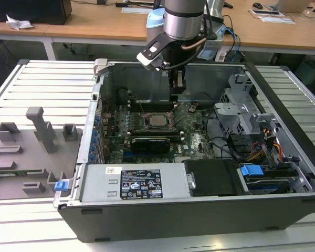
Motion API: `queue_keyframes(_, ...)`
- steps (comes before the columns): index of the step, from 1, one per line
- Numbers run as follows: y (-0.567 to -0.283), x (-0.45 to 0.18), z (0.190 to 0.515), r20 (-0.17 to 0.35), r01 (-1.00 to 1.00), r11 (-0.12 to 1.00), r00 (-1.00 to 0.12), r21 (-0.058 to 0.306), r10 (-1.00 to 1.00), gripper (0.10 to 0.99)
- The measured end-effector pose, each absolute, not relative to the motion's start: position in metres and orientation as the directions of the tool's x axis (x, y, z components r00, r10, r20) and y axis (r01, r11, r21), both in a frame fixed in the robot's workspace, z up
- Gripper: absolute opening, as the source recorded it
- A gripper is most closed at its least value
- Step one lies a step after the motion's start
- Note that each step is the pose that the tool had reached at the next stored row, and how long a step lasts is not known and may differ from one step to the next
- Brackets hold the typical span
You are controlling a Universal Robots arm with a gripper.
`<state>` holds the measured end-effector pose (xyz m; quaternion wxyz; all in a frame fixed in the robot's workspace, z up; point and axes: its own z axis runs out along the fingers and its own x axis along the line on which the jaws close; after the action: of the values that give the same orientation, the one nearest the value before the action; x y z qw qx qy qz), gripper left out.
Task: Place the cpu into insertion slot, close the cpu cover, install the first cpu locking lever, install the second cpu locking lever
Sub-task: 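Close the cpu cover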
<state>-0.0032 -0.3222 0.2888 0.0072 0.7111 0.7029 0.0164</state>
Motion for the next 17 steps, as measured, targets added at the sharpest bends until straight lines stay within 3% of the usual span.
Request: queue_keyframes(17,-0.3227,0.0017,0.2836,0.013,0.999,0.039,-0.040,0.033,0.999,0.106)
